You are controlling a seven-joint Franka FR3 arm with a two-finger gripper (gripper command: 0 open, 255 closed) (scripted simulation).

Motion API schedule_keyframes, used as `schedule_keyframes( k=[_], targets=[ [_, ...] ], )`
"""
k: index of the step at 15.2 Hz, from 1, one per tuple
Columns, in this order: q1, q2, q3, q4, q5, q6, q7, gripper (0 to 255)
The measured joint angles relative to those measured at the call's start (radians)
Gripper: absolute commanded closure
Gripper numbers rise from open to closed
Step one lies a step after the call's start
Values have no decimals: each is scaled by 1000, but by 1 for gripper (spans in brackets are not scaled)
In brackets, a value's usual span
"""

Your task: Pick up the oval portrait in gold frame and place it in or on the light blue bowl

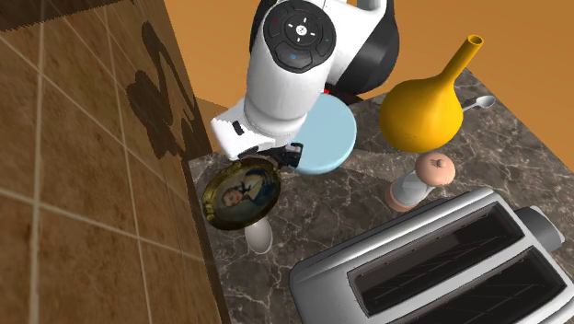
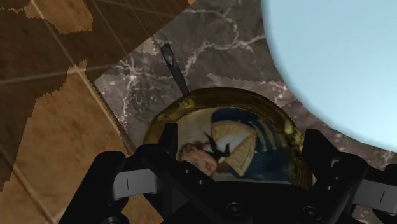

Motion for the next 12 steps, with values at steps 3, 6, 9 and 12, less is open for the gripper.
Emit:
schedule_keyframes(
  k=[3, 6, 9, 12],
  targets=[
    [28, 81, 49, 88, -24, -23, -10, 0],
    [53, 154, 90, 160, -51, -38, -17, 0],
    [57, 158, 94, 139, -54, -16, -21, 0],
    [55, 156, 91, 101, -56, 21, -20, 0]
  ],
)
